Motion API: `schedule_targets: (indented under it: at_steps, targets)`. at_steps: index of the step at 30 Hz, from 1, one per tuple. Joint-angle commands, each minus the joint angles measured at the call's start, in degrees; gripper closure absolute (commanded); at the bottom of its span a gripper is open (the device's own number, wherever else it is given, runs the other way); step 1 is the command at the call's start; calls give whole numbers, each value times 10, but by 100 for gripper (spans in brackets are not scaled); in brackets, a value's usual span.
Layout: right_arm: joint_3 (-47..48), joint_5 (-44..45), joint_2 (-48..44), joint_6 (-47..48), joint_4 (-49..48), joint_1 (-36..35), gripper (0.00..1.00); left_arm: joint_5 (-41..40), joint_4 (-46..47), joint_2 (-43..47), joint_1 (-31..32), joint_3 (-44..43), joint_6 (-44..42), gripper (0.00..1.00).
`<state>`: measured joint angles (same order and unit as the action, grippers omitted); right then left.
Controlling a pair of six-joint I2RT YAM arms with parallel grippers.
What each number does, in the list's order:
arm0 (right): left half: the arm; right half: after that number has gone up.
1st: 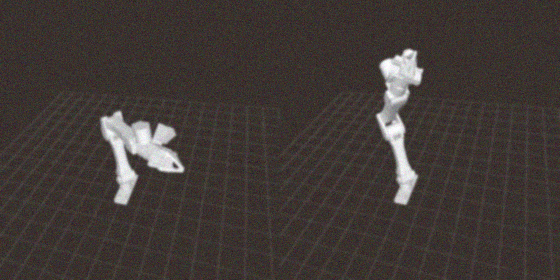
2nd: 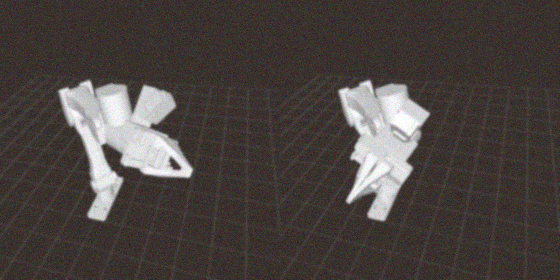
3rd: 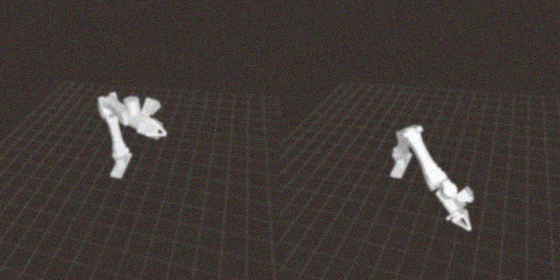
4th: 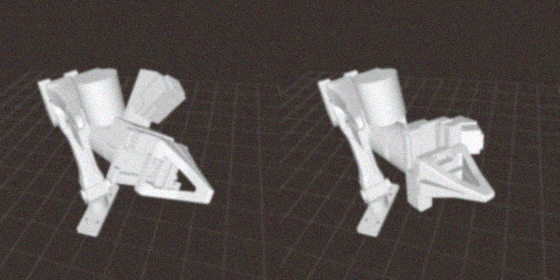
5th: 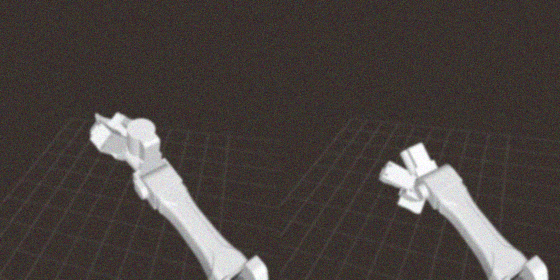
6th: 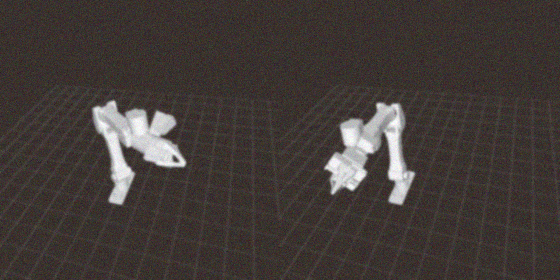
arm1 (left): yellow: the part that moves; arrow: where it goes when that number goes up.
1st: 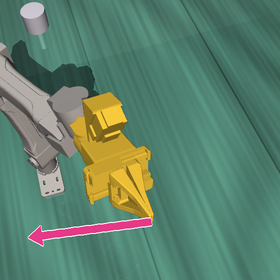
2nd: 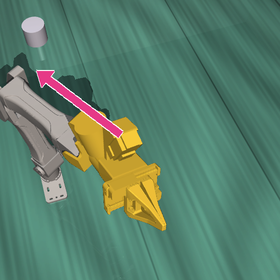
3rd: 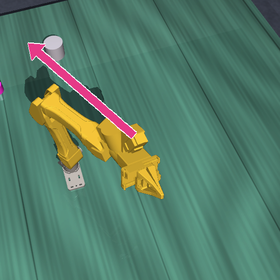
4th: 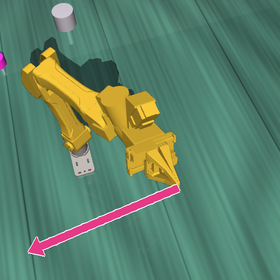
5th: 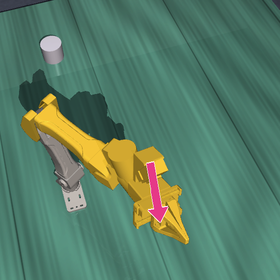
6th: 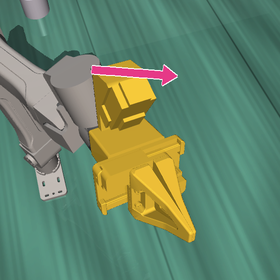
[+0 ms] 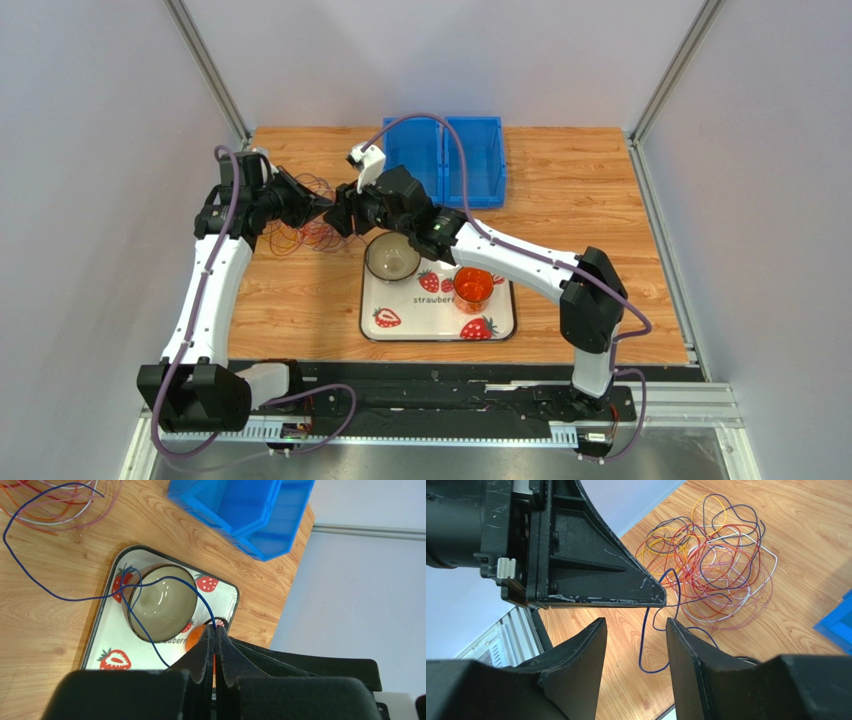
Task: Untangle the cables
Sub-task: Place the cable in the bin.
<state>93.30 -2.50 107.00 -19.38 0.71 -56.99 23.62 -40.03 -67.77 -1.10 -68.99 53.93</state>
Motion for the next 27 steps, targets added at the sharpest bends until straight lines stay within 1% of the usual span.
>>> schedule_targets:
  at_steps: [1, 6, 8, 9, 11, 14, 15, 17, 18, 19, 21, 22, 23, 24, 27]
  targets:
    - [23, 19, 6, 8, -10, -2, 50, 17, -5, 14, 0, -13, -8, 100]
    - [39, 18, 22, 10, -9, -2, 57, 29, -5, 18, 0, -13, -10, 100]
    - [45, 14, 29, 8, 9, -2, 59, 33, -2, 18, 0, -14, -13, 100]
    - [50, 14, 29, 8, 9, -2, 66, 32, -4, 20, 0, -14, -15, 100]
    - [52, 14, 31, 8, 9, -2, 71, 31, -6, 21, -1, -14, -16, 100]
    - [58, 14, 33, 7, 12, -4, 96, 34, -7, 23, 0, -13, -20, 100]
    - [59, 17, 32, 7, 14, -5, 100, 35, -6, 22, 0, -13, -21, 100]
    - [62, 17, 30, 9, 15, -4, 100, 49, -1, 21, -1, -16, -31, 100]
    - [65, 16, 30, 9, 18, -4, 100, 51, 0, 20, 0, -18, -37, 95]
    - [70, 15, 28, 9, 20, -5, 100, 55, -1, 19, -1, -27, -51, 82]
    - [76, 16, 25, 14, 25, -4, 100, 49, -19, 14, -3, -40, -68, 65]
    - [80, 18, 23, 16, 29, -4, 100, 44, -27, 12, -5, -54, -85, 49]
    - [90, 20, 22, 20, 32, -4, 100, 33, -44, 13, -13, -61, -93, 36]
    - [95, 21, 22, 28, 40, -4, 100, 25, -54, 14, -19, -72, -99, 6]
    - [126, 25, 20, 40, 59, -2, 100, 8, -72, 32, -49, -80, -121, 5]
